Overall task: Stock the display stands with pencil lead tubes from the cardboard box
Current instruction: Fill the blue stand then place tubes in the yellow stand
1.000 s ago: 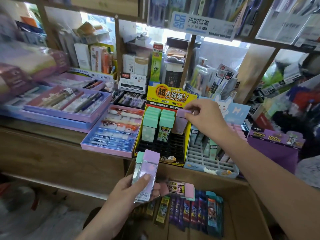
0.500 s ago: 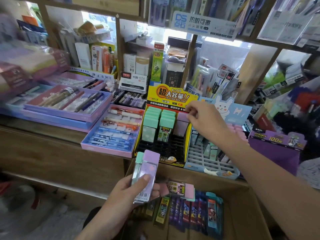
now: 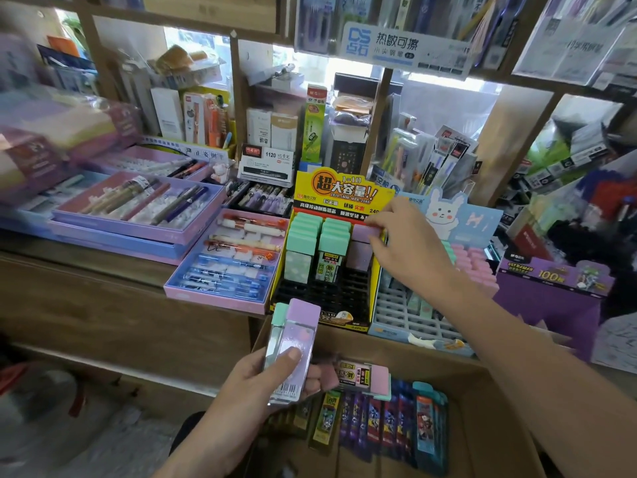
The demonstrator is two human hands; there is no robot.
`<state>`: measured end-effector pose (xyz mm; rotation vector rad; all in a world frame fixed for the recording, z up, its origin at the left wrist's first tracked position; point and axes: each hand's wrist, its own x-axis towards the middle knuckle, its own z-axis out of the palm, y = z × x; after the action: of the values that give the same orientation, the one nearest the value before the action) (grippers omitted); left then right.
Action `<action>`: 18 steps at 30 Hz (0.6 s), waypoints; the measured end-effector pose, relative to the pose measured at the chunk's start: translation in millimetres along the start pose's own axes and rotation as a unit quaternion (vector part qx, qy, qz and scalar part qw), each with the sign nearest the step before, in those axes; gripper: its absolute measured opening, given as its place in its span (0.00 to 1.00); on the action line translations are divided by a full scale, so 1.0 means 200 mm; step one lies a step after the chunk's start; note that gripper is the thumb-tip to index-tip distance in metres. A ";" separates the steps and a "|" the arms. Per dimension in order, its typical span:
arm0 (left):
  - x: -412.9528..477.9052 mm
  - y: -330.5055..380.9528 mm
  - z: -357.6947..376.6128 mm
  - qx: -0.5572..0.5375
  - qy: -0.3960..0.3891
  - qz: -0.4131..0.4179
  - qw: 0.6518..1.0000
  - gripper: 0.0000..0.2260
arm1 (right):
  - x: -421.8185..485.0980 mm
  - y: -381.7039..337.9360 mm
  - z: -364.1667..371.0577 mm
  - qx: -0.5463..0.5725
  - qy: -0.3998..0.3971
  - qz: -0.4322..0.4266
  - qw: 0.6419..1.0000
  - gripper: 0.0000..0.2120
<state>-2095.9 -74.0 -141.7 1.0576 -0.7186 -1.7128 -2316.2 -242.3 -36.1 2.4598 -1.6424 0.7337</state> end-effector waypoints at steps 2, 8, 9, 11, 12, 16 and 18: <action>-0.01 0.00 0.01 0.003 -0.008 0.003 1.000 0.14 | -0.07 -0.05 -0.01 0.119 0.030 0.034 0.992 0.08; -0.01 0.00 0.02 0.015 -0.017 0.004 1.000 0.14 | -0.34 -0.21 0.03 0.345 -0.099 0.090 0.929 0.03; 0.00 0.00 0.02 0.019 -0.017 0.003 1.000 0.16 | -0.37 -0.22 0.04 0.362 -0.115 0.092 0.921 0.03; 0.00 -0.01 0.02 0.026 -0.018 0.005 0.999 0.18 | -0.42 -0.25 0.08 0.399 -0.150 0.095 0.899 0.05; 0.01 -0.01 0.01 0.027 -0.019 0.006 0.999 0.18 | -0.44 -0.26 0.10 0.410 -0.165 0.096 0.892 0.06; 0.01 -0.02 0.01 0.030 -0.026 0.009 0.999 0.20 | -0.46 -0.26 0.13 0.427 -0.179 0.109 0.880 0.08; 0.01 -0.01 0.01 0.035 -0.027 0.010 0.999 0.21 | -0.46 -0.25 0.13 0.443 -0.182 0.115 0.870 0.09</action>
<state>-2099.9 -75.2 -143.4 1.0520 -0.8256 -1.7146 -2291.8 -152.4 -89.7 3.1843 -2.0956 1.3877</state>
